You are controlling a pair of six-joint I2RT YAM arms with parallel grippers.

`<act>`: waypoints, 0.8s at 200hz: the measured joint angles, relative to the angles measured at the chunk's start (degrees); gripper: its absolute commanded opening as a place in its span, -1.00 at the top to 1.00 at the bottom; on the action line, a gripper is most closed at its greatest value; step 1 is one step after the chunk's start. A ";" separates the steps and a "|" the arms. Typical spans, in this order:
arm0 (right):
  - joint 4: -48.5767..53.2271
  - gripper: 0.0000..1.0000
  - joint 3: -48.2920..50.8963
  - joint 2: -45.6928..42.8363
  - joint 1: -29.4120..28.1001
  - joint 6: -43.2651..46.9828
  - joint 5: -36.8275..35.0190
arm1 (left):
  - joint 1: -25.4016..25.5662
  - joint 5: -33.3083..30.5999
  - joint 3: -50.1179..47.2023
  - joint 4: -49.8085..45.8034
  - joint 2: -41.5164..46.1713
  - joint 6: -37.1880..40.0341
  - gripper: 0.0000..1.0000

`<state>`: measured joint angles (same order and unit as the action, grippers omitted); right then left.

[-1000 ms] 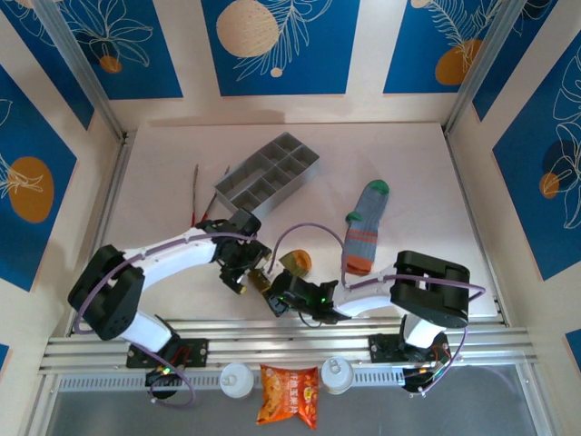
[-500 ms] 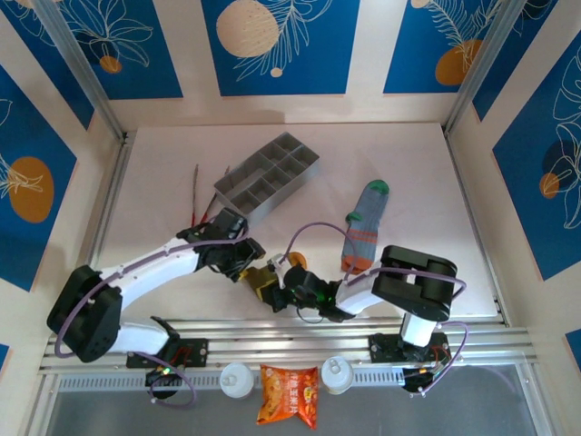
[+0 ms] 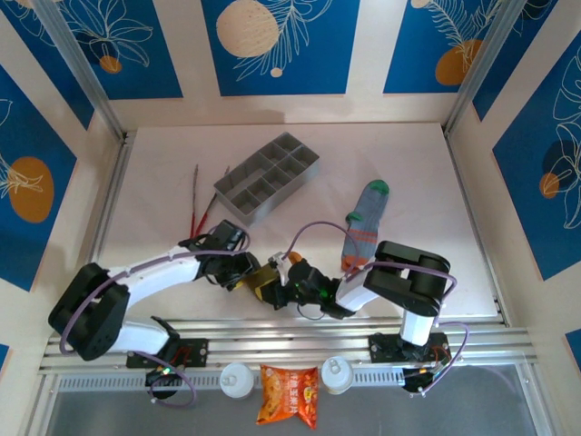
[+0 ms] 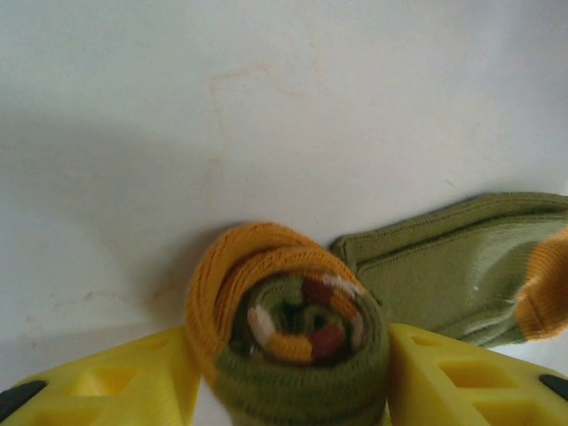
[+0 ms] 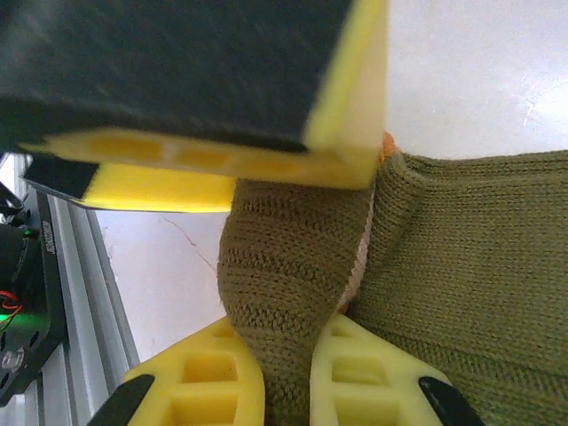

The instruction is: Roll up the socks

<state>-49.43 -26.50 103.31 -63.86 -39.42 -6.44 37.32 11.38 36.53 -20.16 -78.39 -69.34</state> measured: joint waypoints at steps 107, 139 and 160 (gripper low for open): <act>-7.56 1.00 -0.39 5.44 7.65 -1.60 16.63 | 1.81 -1.18 2.54 -2.16 -4.24 2.73 0.49; -4.46 1.00 -2.34 5.51 8.13 0.04 18.86 | 1.81 -1.31 6.21 -5.90 -7.23 2.97 0.80; 0.68 1.00 -4.85 5.05 8.35 2.67 20.35 | 1.70 -1.81 8.41 -9.46 -8.90 2.62 1.00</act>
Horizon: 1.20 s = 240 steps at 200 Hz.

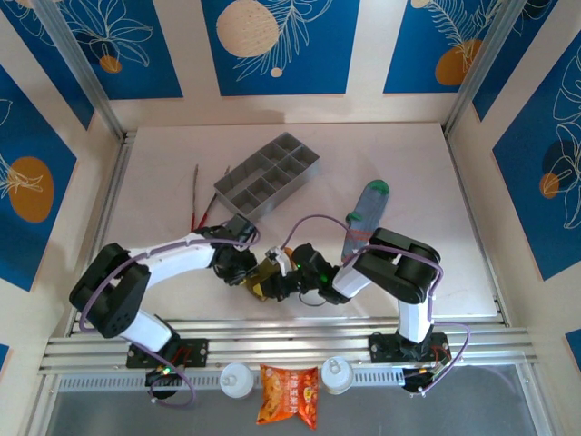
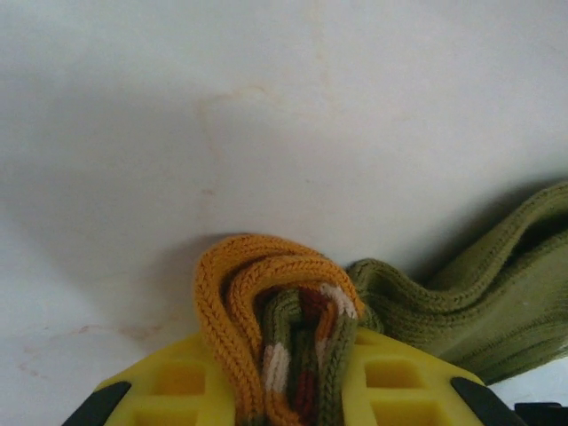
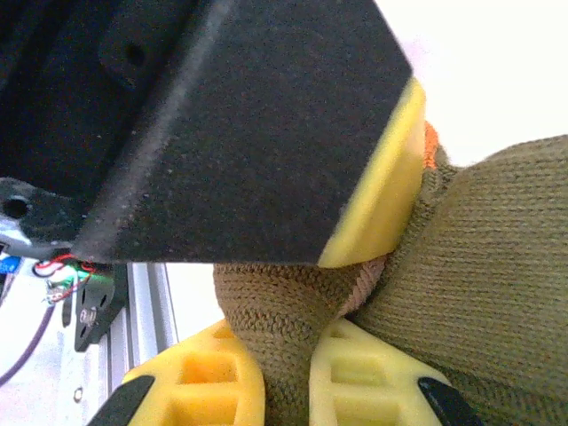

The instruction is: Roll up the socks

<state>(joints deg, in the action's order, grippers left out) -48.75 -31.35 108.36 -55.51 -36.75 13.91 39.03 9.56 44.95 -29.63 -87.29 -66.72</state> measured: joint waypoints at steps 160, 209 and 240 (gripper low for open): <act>35.78 -0.05 1.66 -23.65 -14.47 30.29 -28.26 | 4.35 3.54 20.33 -31.10 -19.63 -21.51 1.00; 40.48 -0.06 0.68 -25.11 -17.07 37.40 -33.53 | 4.35 3.74 25.18 -36.26 -24.11 -23.30 1.00; 41.75 -0.06 -3.65 -22.69 -18.29 40.46 -35.98 | 4.35 3.74 26.71 -37.90 -25.64 -23.47 1.00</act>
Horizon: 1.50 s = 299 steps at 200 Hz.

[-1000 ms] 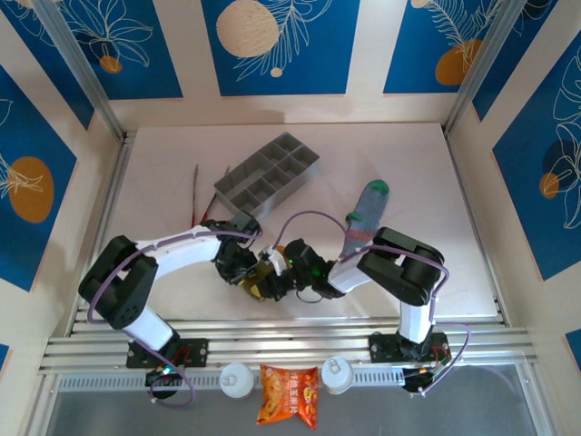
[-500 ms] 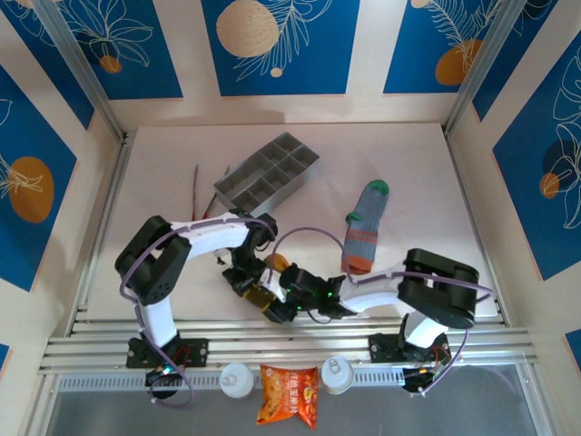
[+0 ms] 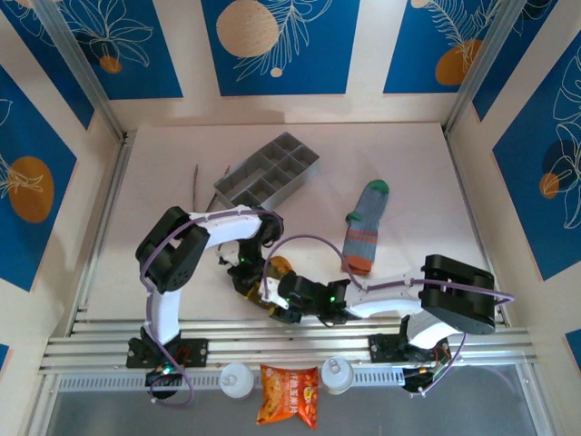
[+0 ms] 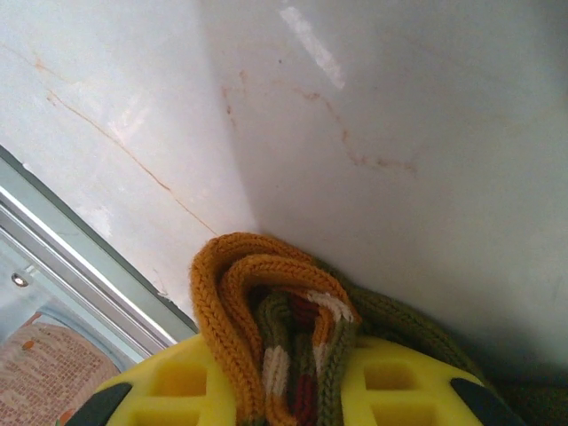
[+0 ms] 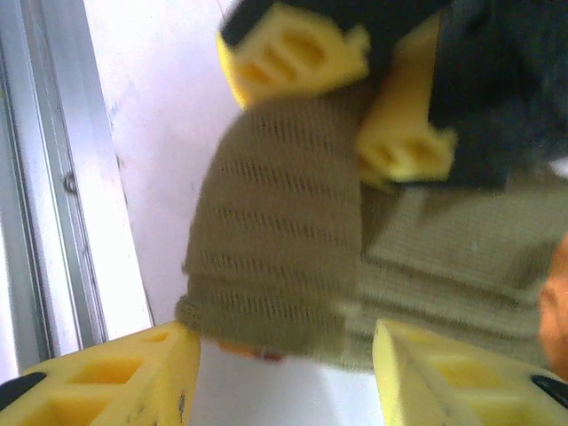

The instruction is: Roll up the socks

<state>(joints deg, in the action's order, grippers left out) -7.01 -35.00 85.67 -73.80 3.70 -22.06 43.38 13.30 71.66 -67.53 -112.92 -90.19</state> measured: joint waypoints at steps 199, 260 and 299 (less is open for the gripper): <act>1.73 1.00 -8.83 10.91 -1.57 -8.98 -5.44 | -1.09 -1.09 -1.42 1.29 1.81 0.20 0.47; -17.11 1.00 1.11 10.99 0.17 -20.00 -2.64 | -2.80 -0.63 -15.63 18.01 16.74 -4.24 -0.77; -27.23 1.00 5.44 12.00 1.16 -23.50 -0.44 | -5.31 -1.84 -18.43 30.88 21.64 -3.67 -0.89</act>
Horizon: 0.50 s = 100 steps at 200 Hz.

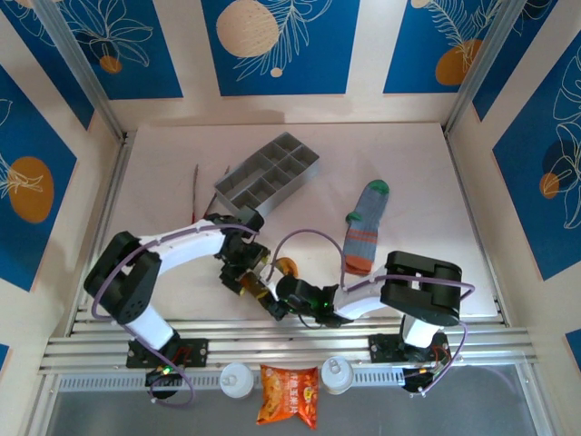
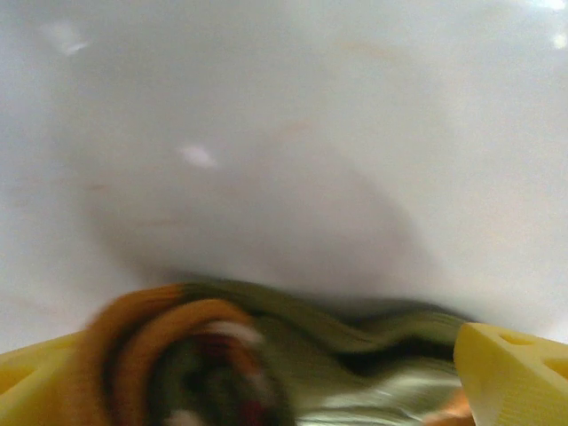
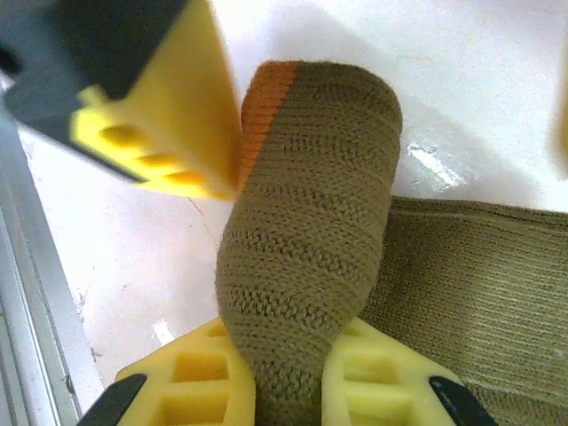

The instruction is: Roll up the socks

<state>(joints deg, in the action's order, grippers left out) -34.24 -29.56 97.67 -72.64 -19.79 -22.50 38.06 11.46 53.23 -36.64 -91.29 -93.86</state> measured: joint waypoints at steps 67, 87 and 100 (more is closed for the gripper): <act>-13.33 1.00 4.44 3.23 1.55 -8.94 2.43 | -2.47 -0.15 -4.92 6.62 10.10 12.17 -0.58; -17.97 1.00 5.88 4.57 2.45 -11.67 4.00 | -2.60 -0.15 -6.71 6.43 14.19 15.85 -0.38; -21.46 1.00 6.93 5.66 3.15 -13.44 5.31 | -2.62 -0.35 -8.39 6.23 17.29 17.99 -0.28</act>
<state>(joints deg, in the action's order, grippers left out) -55.70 -22.63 103.33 -69.49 -33.23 -17.19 35.44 11.11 44.84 -30.41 -74.00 -75.88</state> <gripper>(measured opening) 0.139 0.671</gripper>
